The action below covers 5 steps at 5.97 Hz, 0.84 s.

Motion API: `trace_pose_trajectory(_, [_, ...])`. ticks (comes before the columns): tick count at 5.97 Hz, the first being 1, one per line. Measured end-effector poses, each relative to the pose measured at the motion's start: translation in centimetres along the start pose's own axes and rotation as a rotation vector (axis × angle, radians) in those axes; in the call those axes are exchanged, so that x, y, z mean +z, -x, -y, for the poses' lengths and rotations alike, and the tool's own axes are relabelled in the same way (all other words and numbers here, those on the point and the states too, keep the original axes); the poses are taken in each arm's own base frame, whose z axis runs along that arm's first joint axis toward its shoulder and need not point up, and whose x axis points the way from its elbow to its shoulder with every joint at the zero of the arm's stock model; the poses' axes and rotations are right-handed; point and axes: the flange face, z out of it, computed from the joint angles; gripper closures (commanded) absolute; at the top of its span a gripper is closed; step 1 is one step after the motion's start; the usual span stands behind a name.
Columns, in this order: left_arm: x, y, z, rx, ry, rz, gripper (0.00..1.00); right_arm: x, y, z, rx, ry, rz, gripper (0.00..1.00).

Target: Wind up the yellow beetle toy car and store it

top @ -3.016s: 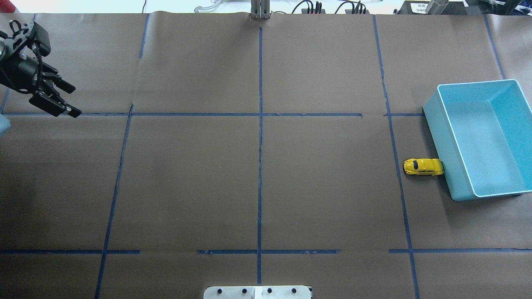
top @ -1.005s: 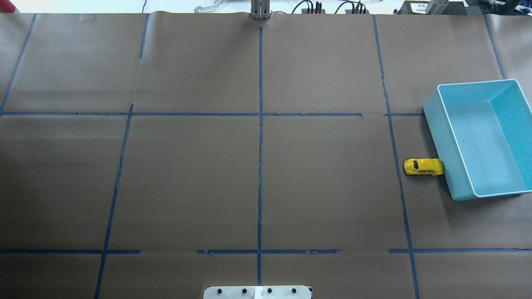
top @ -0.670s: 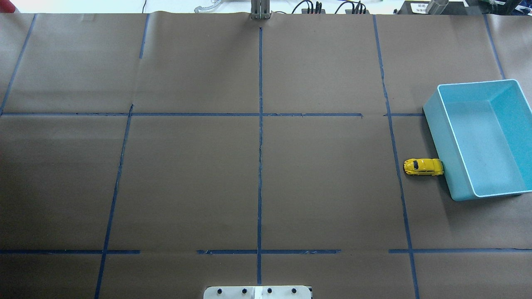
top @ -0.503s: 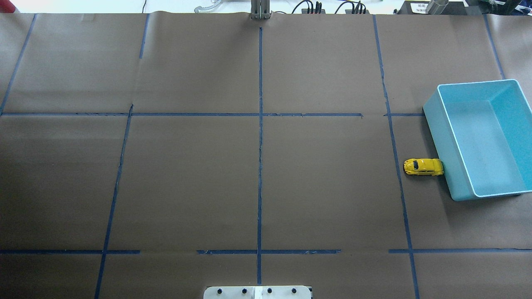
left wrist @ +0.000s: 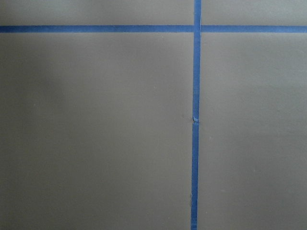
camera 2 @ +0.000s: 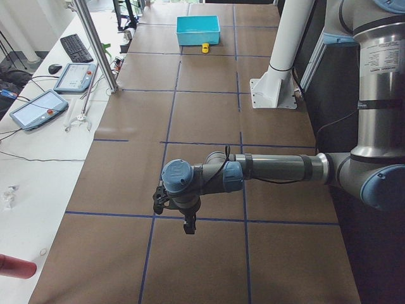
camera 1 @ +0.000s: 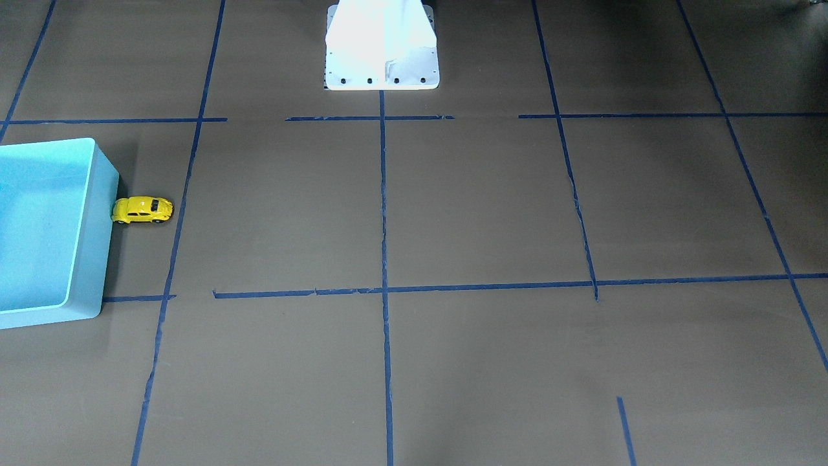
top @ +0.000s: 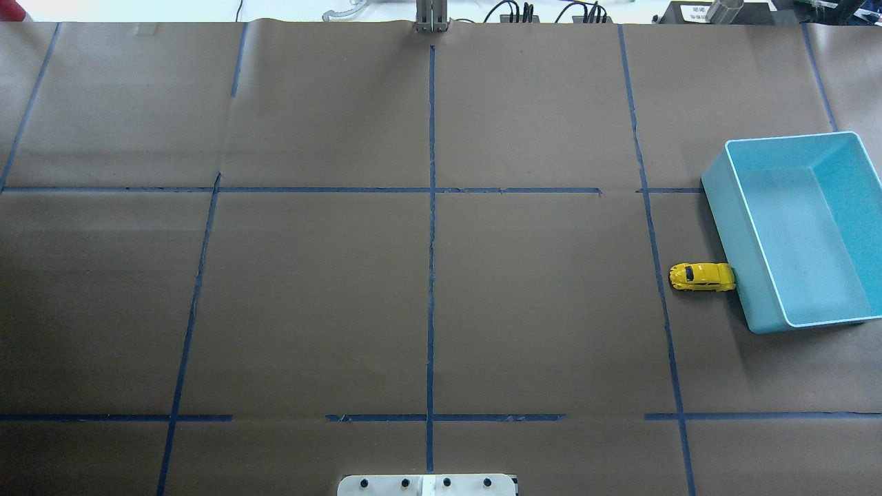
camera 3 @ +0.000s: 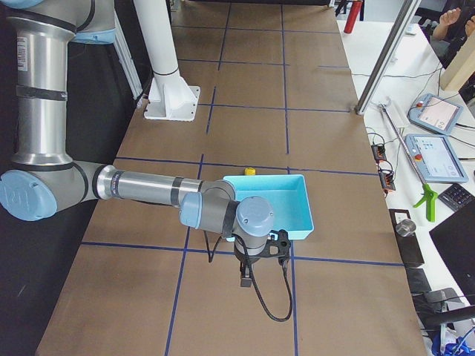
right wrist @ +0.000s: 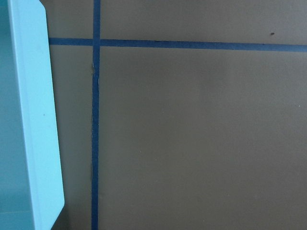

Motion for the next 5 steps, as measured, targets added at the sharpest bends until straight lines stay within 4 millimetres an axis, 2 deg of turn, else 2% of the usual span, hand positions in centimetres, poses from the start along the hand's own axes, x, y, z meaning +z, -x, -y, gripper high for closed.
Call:
trace_pose_trajectory(3, [0.7, 0.7, -0.6, -0.008, 0.014, 0.001, 0.00, -0.1, 0.1, 0.0, -0.001, -0.002, 0.000, 0.00])
trace_pose_trajectory(5, [0.8, 0.8, -0.8, -0.011, 0.016, 0.002, 0.00, -1.2, 1.0, 0.7, -0.024, -0.026, 0.004, 0.00])
